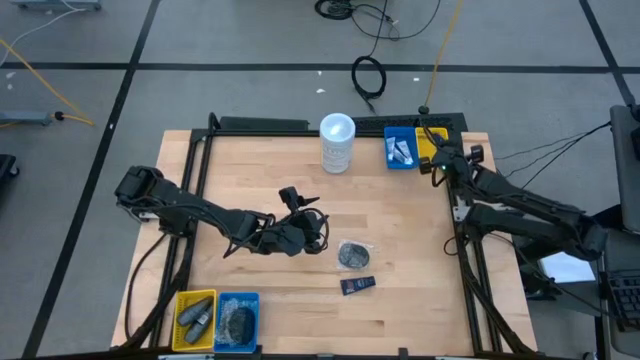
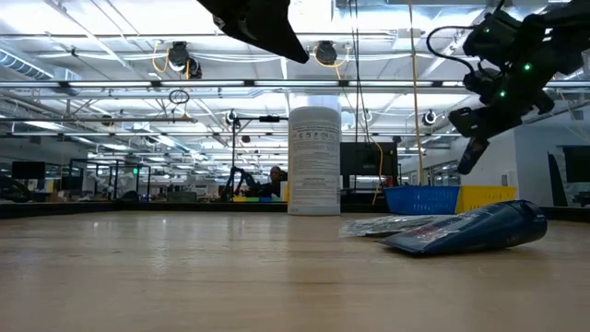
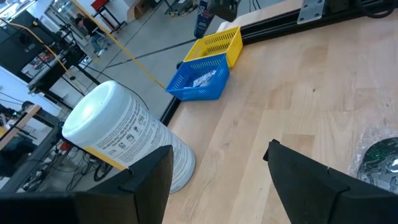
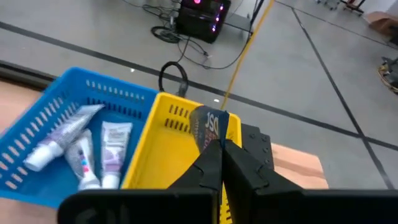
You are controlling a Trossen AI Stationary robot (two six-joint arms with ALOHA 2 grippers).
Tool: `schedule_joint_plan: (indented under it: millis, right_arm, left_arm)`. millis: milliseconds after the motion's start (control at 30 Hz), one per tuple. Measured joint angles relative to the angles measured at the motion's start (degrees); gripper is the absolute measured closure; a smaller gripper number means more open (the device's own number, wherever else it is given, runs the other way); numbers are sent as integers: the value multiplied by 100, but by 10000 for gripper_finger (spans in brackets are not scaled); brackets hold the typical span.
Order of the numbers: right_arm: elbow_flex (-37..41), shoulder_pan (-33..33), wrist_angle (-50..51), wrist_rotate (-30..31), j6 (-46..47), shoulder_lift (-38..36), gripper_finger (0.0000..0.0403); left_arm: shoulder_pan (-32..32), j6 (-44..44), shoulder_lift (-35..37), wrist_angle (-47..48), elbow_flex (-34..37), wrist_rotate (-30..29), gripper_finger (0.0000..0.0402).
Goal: Pick & Place Travel size toiletries
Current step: Put the blue shave cream into the top yellow bin
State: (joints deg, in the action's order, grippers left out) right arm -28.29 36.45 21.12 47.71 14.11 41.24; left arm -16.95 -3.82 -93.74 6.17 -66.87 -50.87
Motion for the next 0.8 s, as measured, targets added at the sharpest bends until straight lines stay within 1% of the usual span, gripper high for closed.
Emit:
schedule_joint_plan:
  millis: [100,233,300,433,700,767,800]
  right_arm:
    - [179,98,-206,3,-14,1,403]
    - [485,153,-775,-3,-365,3,398]
    - [592,153,-1000,-47,-431,1,390]
    - [717,153,-1130,-284,-453,1,370]
    - [762,146,-1379,-300,-627,1,331]
    - [762,146,-1441,-323,-627,1,323]
    - [762,147,-1469,-454,-626,1,320]
  left_arm:
    - [0,5,-1,0,0,0,146]
    - [0,7,0,0,0,0,146]
    - [0,5,1,0,0,0,147]
    - [0,7,0,0,0,0,146]
    - [0,8,1,0,0,11,147]
    - [16,19,1,-1,0,186,147]
    - [31,29,1,-8,-1,347,147]
